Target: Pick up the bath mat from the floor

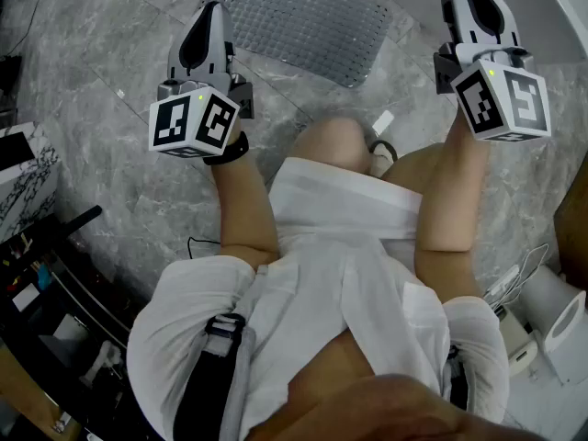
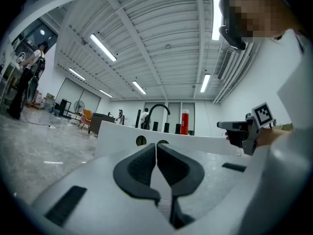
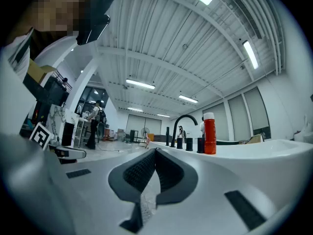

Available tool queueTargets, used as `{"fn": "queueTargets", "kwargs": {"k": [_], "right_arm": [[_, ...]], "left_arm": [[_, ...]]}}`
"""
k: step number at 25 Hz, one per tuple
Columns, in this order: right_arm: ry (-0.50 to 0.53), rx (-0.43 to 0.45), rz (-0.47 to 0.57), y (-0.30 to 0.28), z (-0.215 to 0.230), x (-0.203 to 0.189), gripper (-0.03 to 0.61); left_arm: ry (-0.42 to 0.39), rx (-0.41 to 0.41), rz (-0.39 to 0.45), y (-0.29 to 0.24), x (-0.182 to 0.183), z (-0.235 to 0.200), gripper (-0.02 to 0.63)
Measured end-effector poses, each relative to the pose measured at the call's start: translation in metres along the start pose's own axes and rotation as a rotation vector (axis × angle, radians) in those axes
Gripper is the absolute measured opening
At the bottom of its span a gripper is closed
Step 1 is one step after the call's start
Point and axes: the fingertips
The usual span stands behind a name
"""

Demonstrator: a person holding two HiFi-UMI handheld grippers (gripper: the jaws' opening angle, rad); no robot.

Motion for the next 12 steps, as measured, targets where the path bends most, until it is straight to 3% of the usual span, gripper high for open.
{"fn": "queueTargets", "kwargs": {"k": [12], "right_arm": [[-0.012, 0.011, 0.001, -0.006, -0.001, -0.004, 0.026]], "left_arm": [[-0.002, -0.001, -0.028, 0.001, -0.012, 0.002, 0.017]]}}
Point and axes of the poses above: the fingertips, and each gripper's own axes: y backward along the fingers, z to its right, x out of its top, and after that the axes turned 5 degrees about z, right-handed
